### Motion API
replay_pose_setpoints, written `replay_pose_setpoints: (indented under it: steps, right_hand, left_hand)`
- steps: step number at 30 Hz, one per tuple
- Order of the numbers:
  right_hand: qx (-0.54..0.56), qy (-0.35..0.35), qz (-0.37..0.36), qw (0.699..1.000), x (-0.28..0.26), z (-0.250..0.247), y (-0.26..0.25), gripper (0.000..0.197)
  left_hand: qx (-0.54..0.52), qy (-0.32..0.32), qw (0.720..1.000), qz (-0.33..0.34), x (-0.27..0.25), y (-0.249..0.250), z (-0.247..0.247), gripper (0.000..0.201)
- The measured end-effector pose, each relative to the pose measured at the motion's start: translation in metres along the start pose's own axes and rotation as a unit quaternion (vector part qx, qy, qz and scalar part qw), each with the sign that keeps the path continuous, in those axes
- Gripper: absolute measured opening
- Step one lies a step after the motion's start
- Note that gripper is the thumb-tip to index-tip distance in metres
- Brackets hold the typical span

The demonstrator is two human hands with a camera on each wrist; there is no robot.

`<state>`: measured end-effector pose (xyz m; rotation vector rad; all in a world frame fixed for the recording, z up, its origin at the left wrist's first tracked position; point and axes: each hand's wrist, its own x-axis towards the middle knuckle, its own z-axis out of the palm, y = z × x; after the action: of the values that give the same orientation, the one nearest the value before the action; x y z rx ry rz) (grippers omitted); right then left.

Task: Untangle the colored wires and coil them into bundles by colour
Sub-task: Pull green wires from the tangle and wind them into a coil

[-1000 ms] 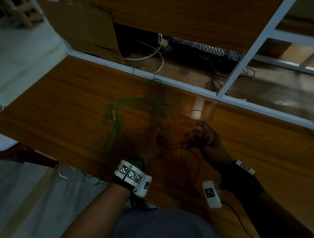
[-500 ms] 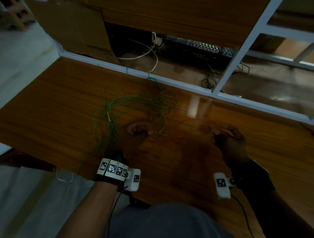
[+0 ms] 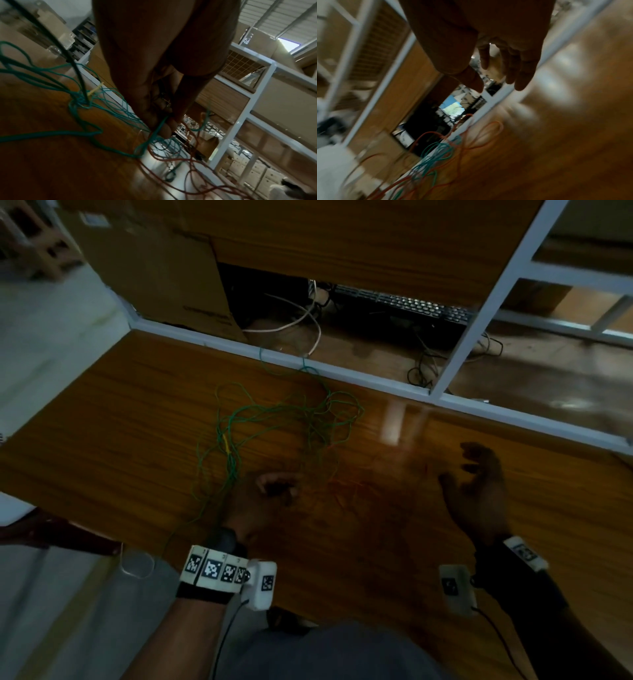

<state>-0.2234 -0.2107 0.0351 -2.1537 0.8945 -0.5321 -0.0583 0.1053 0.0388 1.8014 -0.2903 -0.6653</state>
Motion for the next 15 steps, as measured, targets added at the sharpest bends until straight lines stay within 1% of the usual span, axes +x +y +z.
replay_pose_setpoints:
  steps: [1, 2, 3, 5, 6, 7, 8, 10, 11, 12, 13, 14, 15]
  right_hand:
    - [-0.003, -0.034, -0.051, 0.998, -0.005, 0.006, -0.01, 0.054]
    - [-0.005, -0.089, -0.096, 0.991, -0.01, 0.015, -0.021, 0.056]
    - [-0.013, -0.146, -0.133, 0.98, -0.017, 0.025, -0.03, 0.062]
    - [-0.061, -0.238, -0.177, 0.953, -0.028, 0.048, -0.045, 0.08]
    - [-0.081, -0.265, -0.182, 0.944, -0.031, 0.059, -0.049, 0.084]
    - [-0.091, -0.27, -0.182, 0.941, -0.035, 0.068, -0.052, 0.08]
    - [-0.079, -0.253, -0.186, 0.946, -0.036, 0.074, -0.053, 0.068]
    - [-0.04, -0.2, -0.201, 0.958, -0.035, 0.08, -0.053, 0.031]
    - [-0.034, -0.189, -0.197, 0.961, -0.032, 0.078, -0.052, 0.017]
    - [-0.046, -0.186, -0.193, 0.962, -0.029, 0.076, -0.049, 0.012]
    - [-0.078, -0.197, -0.188, 0.959, -0.028, 0.073, -0.047, 0.013]
    - [-0.118, -0.219, -0.186, 0.951, -0.026, 0.071, -0.04, 0.022]
    - [-0.164, -0.245, -0.182, 0.938, -0.024, 0.069, -0.034, 0.037]
  left_hand:
    - [-0.035, -0.007, 0.999, 0.006, -0.003, 0.001, 0.007, 0.031]
    - [-0.07, -0.01, 0.997, 0.012, -0.005, 0.003, 0.015, 0.032]
    - [-0.1, -0.007, 0.995, 0.017, -0.007, 0.004, 0.023, 0.034]
    - [-0.162, 0.011, 0.986, 0.022, -0.008, 0.007, 0.036, 0.036]
    - [-0.2, 0.022, 0.979, 0.016, -0.008, 0.008, 0.04, 0.036]
    - [-0.237, 0.027, 0.971, 0.012, -0.008, 0.009, 0.042, 0.037]
    - [-0.267, 0.03, 0.963, 0.011, -0.008, 0.009, 0.043, 0.039]
    - [-0.302, 0.029, 0.953, 0.01, -0.01, 0.009, 0.039, 0.042]
    - [-0.311, 0.032, 0.95, 0.009, -0.012, 0.009, 0.036, 0.044]
    - [-0.315, 0.037, 0.948, 0.007, -0.013, 0.009, 0.032, 0.044]
    - [-0.317, 0.045, 0.947, 0.005, -0.014, 0.009, 0.028, 0.044]
    - [-0.316, 0.056, 0.947, 0.002, -0.013, 0.007, 0.024, 0.043]
    - [-0.314, 0.068, 0.947, 0.0, -0.013, 0.006, 0.02, 0.042]
